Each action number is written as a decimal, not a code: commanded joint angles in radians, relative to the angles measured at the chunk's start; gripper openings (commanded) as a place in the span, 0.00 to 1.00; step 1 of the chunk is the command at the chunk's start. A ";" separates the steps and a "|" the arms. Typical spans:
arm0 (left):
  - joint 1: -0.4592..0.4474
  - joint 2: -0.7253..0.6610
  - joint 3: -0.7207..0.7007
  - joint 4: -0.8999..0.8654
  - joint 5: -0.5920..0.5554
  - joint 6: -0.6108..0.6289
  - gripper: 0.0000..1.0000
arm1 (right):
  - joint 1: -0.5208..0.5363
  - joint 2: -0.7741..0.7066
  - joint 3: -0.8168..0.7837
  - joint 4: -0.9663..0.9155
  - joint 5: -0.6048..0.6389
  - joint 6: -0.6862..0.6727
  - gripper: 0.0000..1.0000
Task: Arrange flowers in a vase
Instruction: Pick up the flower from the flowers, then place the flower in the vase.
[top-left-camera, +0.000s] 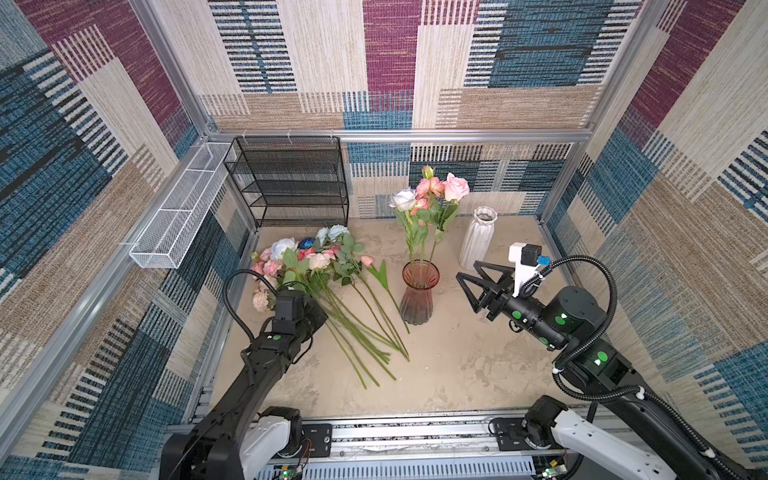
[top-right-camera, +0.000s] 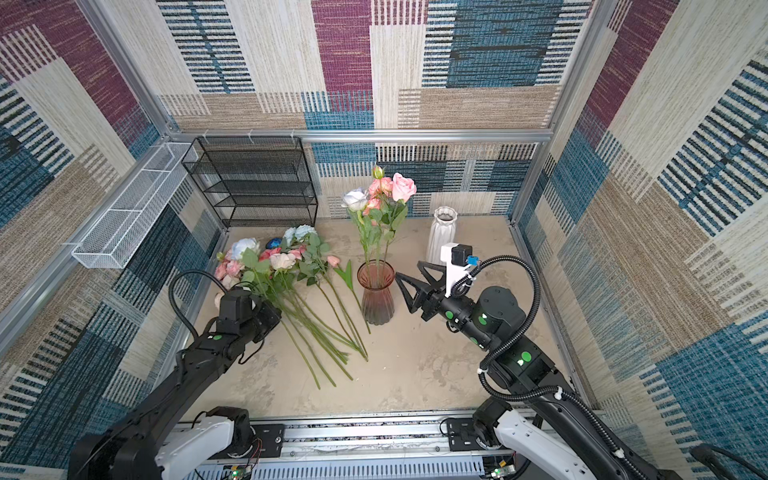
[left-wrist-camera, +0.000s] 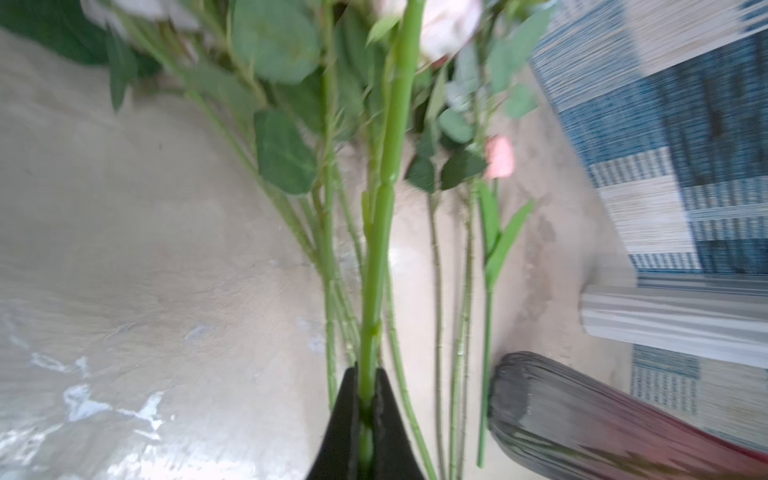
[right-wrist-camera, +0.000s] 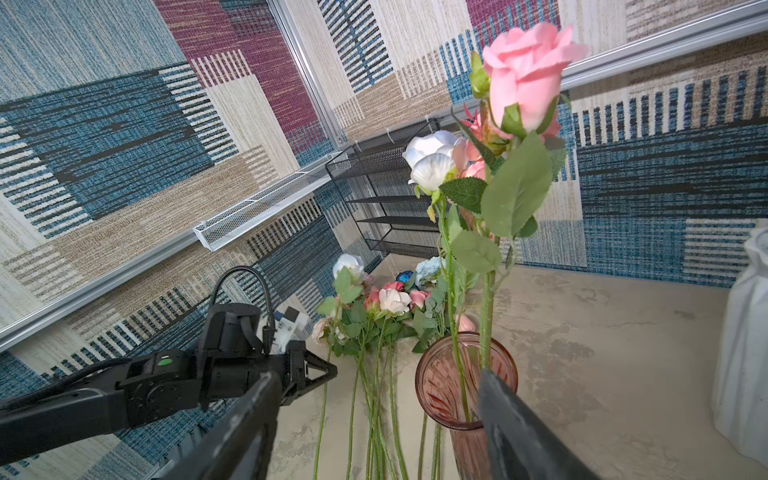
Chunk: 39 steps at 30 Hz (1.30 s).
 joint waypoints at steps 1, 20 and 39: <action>0.002 -0.100 0.074 -0.147 -0.055 0.057 0.00 | 0.000 0.004 0.001 0.032 -0.005 -0.004 0.77; -0.068 -0.100 0.378 0.373 0.701 0.133 0.00 | 0.141 0.317 0.244 0.025 -0.473 -0.081 0.78; -0.235 -0.028 0.353 0.677 0.849 0.039 0.00 | 0.276 0.631 0.452 0.074 -0.528 -0.081 0.47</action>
